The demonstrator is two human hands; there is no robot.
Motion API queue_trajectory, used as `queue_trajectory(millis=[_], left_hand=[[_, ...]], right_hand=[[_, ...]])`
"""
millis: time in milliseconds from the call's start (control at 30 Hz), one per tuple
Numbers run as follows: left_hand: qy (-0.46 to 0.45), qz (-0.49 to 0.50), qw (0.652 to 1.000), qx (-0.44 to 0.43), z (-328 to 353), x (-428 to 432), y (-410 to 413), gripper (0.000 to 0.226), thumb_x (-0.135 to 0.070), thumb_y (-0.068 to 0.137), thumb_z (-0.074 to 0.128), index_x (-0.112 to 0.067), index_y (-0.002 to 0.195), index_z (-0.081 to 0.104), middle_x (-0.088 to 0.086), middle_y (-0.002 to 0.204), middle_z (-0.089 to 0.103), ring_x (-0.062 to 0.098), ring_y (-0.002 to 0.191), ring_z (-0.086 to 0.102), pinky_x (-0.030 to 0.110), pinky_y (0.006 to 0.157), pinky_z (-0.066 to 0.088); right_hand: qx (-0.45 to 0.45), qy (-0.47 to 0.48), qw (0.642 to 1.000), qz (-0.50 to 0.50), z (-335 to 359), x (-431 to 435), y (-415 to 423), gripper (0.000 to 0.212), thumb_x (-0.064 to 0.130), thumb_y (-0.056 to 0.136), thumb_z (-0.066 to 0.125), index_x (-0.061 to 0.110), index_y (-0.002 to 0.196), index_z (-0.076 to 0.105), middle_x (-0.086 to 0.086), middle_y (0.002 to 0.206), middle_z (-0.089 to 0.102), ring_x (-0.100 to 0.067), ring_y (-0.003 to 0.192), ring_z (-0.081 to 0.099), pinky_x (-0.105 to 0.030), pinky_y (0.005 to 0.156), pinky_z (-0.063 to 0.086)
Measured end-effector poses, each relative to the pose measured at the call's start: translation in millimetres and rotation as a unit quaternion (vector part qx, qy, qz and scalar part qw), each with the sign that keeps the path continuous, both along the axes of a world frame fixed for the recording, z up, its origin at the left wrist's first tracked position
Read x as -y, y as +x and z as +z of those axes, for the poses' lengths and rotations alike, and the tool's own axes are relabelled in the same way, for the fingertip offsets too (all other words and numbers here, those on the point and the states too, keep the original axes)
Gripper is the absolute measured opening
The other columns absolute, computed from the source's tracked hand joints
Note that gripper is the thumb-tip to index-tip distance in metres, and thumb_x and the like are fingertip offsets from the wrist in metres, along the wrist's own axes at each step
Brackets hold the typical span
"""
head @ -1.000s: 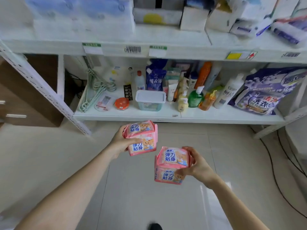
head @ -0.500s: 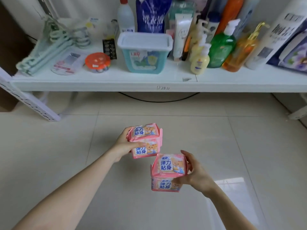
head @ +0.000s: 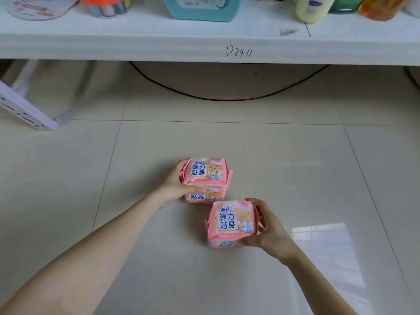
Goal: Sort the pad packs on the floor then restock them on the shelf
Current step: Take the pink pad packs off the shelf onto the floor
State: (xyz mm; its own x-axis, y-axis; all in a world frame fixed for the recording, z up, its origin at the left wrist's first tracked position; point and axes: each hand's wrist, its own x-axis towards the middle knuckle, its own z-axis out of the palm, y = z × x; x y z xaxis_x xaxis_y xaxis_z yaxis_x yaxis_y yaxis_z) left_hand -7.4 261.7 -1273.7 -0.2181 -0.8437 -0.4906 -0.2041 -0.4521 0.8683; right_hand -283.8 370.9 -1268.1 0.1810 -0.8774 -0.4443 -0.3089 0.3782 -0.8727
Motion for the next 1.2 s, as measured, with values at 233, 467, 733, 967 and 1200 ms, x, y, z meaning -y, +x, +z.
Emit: queue_trajectory(millis=[233, 467, 733, 967, 1200], left_hand=[[0.073, -0.016, 0.997, -0.034, -9, -1, 9, 0.12, -0.026, 0.049, 0.093, -0.041, 0.147, 0.026, -0.002, 0.131, 0.057, 0.017, 0.118, 0.059, 0.042, 0.1, 0.049], [0.053, -0.003, 0.998, -0.023, -7, -3, -3, 0.072, -0.014, 0.08, 0.076, -0.024, 0.142, 0.041, 0.0, 0.131, 0.061, 0.019, 0.119, 0.059, 0.048, 0.102, 0.047], [0.034, 0.011, 0.999, 0.012, -10, -4, -6, 0.063, -0.025, 0.079, 0.079, -0.024, 0.134, 0.049, -0.005, 0.127, 0.063, 0.017, 0.119, 0.058, 0.043, 0.105, 0.044], [0.033, -0.01, 0.999, 0.016, -7, -1, -7, 0.056, -0.024, 0.081, 0.076, -0.024, 0.132, 0.052, -0.004, 0.124, 0.065, 0.018, 0.118, 0.059, 0.043, 0.105, 0.045], [0.016, -0.024, 0.997, 0.073, 0, 2, -8, 0.073, -0.024, 0.081, 0.077, -0.024, 0.144, 0.04, -0.005, 0.133, 0.058, 0.014, 0.123, 0.054, 0.033, 0.101, 0.046]], right_hand=[[-0.006, -0.01, 1.0, 0.006, -13, -13, 12, 0.099, 0.003, 0.057, 0.09, 0.033, 0.136, 0.037, 0.013, 0.119, 0.057, -0.004, 0.107, 0.057, -0.017, 0.081, 0.051], [0.009, -0.009, 1.0, -0.004, -20, -10, 29, 0.105, 0.001, 0.059, 0.088, 0.039, 0.139, 0.031, 0.012, 0.123, 0.054, 0.004, 0.109, 0.052, -0.015, 0.078, 0.052], [0.01, -0.024, 1.0, -0.018, -22, 1, 42, 0.101, 0.006, 0.057, 0.09, 0.047, 0.132, 0.035, 0.022, 0.119, 0.055, -0.002, 0.114, 0.052, -0.019, 0.078, 0.053], [-0.013, -0.036, 0.999, -0.002, -24, 4, 47, 0.103, 0.01, 0.057, 0.091, 0.04, 0.137, 0.033, 0.026, 0.117, 0.055, 0.001, 0.112, 0.053, -0.011, 0.077, 0.05], [-0.054, -0.028, 0.998, 0.026, -11, 1, 46, 0.119, 0.012, 0.058, 0.091, 0.026, 0.15, 0.016, 0.032, 0.125, 0.044, 0.024, 0.108, 0.045, 0.001, 0.077, 0.04]])
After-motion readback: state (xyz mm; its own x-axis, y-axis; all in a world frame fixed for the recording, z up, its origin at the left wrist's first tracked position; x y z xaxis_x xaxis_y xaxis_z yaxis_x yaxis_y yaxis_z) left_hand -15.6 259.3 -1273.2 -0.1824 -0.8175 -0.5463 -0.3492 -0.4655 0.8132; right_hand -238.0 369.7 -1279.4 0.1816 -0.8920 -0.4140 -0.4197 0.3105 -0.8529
